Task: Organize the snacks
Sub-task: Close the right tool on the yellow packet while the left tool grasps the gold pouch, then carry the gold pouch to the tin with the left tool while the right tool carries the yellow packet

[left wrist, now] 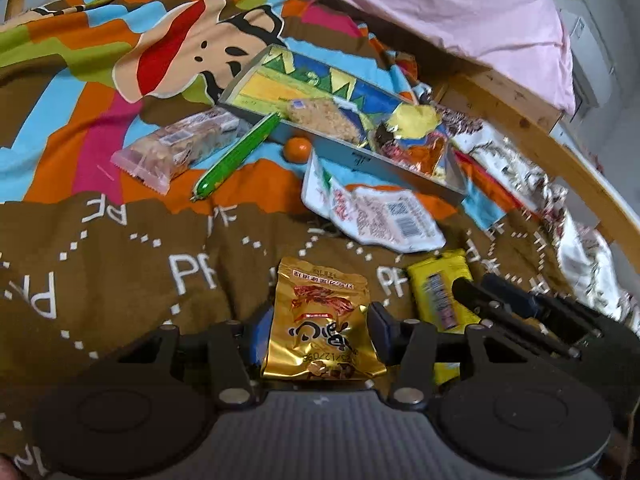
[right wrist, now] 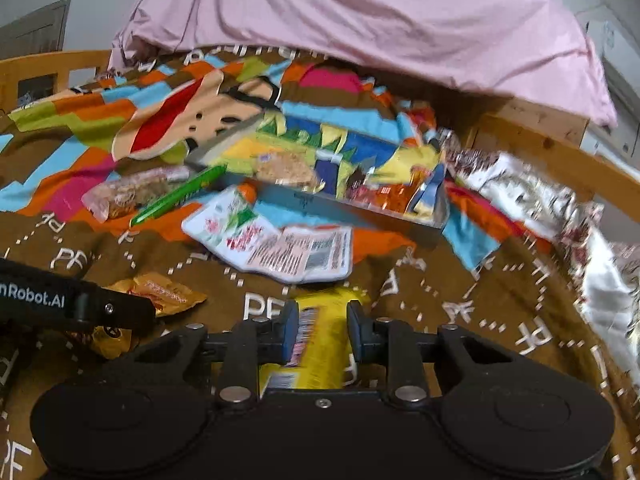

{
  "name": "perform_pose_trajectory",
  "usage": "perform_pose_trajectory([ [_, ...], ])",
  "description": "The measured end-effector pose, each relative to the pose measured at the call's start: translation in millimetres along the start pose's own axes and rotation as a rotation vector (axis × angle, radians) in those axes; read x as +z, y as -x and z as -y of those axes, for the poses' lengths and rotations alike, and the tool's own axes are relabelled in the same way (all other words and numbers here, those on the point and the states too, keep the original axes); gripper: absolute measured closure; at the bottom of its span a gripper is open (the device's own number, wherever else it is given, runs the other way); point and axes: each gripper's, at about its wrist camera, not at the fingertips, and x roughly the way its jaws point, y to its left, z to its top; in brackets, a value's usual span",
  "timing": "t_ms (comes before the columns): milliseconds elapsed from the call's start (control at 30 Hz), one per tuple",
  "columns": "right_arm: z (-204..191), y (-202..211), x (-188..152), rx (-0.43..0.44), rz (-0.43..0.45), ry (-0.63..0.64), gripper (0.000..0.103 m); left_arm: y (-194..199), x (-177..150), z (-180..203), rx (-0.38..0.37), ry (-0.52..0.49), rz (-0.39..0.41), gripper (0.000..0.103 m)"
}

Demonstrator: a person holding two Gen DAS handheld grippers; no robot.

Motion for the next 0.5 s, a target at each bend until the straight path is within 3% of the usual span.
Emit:
perform_pose_trajectory([
  [100, 4, -9, -2, 0.007, -0.049, -0.035, 0.05, -3, -1, 2, 0.013, -0.015, -0.015, 0.049],
  [267, 15, -17, -5, 0.051, -0.114, -0.155, 0.032, -8, -4, 8, 0.032, -0.06, -0.029, 0.047],
  [500, 1, -30, -8, 0.044, -0.176, -0.092, 0.035, -16, -5, 17, 0.055, -0.132, -0.052, 0.046],
])
